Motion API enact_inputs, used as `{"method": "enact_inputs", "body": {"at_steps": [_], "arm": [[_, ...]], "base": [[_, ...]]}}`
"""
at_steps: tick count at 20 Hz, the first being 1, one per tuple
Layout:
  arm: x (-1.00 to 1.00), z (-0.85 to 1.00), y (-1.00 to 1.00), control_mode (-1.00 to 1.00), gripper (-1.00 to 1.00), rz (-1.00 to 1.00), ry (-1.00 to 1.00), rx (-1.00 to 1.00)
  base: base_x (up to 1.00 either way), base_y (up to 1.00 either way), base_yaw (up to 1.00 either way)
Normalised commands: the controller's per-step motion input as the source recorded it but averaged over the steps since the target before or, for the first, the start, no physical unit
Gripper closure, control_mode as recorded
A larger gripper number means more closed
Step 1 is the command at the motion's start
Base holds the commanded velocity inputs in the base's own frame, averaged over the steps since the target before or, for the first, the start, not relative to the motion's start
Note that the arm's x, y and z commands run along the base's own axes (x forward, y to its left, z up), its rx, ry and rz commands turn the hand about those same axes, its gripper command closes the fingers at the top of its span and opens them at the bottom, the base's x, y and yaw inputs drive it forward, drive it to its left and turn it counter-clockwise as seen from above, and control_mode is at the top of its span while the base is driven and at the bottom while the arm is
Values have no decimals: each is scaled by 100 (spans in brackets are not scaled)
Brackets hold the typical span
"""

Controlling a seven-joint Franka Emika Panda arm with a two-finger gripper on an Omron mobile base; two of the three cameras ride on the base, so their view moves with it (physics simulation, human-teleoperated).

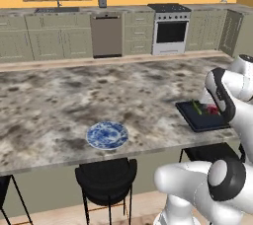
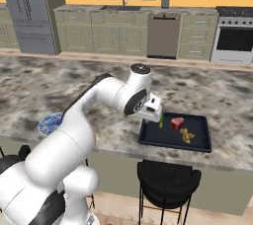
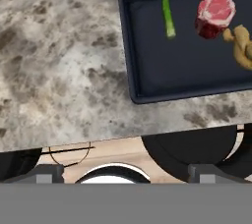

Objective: Create a steak meal by picking up the steak and asparagus from the tray and placing them on the plate. Leave the ginger on the tray.

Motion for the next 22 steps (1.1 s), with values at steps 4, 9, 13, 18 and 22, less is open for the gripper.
{"method": "enact_inputs", "body": {"at_steps": [4,9,13,18,22], "arm": [[64,-34,-88,-100,-100,-15,16,-1],[64,-21,-62,-100,-100,-13,10,0],[60,-17,-55,-100,-100,-8,5,0],[38,-32,-31,-100,-100,-1,0,1],[39,-43,-14,-100,-100,0,0,2]], "base": [[0,0,0],[0,0,0],[0,0,0],[0,0,0],[0,0,0]]}}
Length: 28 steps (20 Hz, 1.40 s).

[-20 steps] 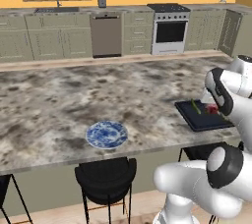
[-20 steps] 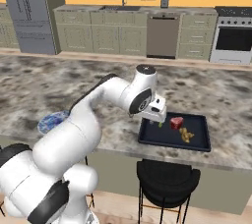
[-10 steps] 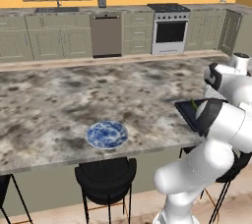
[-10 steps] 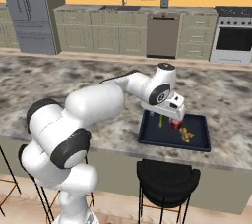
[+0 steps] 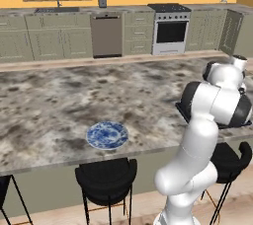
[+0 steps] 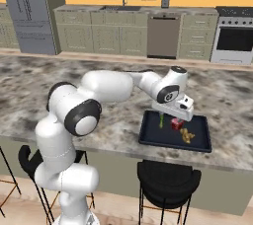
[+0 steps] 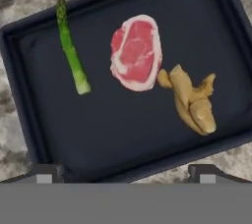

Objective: Create a steak meal by picking up the steak and asparagus from the tray and placing them on the plate. Leave the ginger on the tray.

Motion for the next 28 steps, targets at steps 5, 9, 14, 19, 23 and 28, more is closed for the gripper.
{"method": "enact_inputs", "body": {"at_steps": [5,9,14,19,23,28], "arm": [[48,-45,-5,-100,-100,0,0,2],[46,-34,-19,-100,-100,0,0,4],[41,-27,-23,-100,-100,0,0,4],[40,-28,-10,-100,-100,0,0,1],[14,-45,1,-100,-100,0,0,0],[-15,-34,40,-100,100,0,-1,-2]], "base": [[0,0,0],[0,0,0],[0,0,0],[0,0,0],[0,0,0],[0,0,0]]}}
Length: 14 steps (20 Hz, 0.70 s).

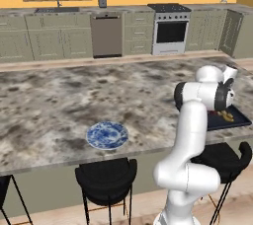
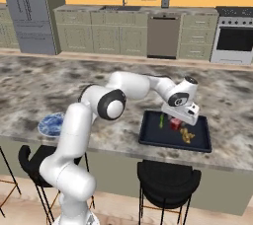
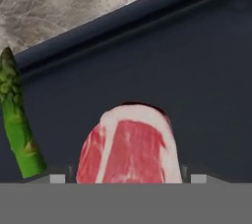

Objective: Create a steak meal by picking up the steak and asparagus from the tray and placing them on the plate. Leave the ginger on the tray.

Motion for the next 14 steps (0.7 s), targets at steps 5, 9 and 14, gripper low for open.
{"method": "enact_inputs", "body": {"at_steps": [5,9,14], "arm": [[-52,35,22,-100,100,0,-2,0],[-60,93,34,-100,100,0,0,0],[-69,94,70,-100,100,0,0,0]], "base": [[0,0,0],[0,0,0],[0,0,0]]}}
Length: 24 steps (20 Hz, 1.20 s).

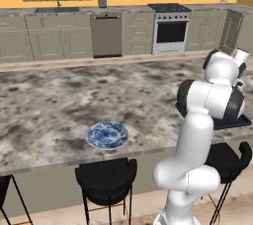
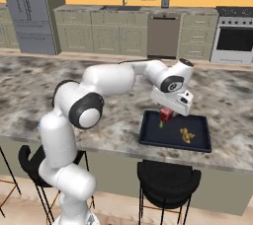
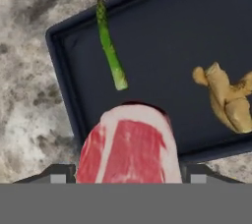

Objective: Create a steak meal by picking up the steak and asparagus from the tray and placing them on the plate. Leave the ginger on the tray.

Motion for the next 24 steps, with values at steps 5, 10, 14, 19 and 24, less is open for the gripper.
{"method": "enact_inputs", "body": {"at_steps": [5,10,14,19,24], "arm": [[-79,59,99,-100,100,3,0,-1],[-67,22,100,-100,100,5,0,-2],[-48,5,100,-100,100,6,0,-4],[-17,4,100,-100,100,1,0,-7],[0,0,100,-100,100,0,0,-12]], "base": [[0,0,0],[0,0,0],[0,0,0],[0,0,0],[0,0,0]]}}
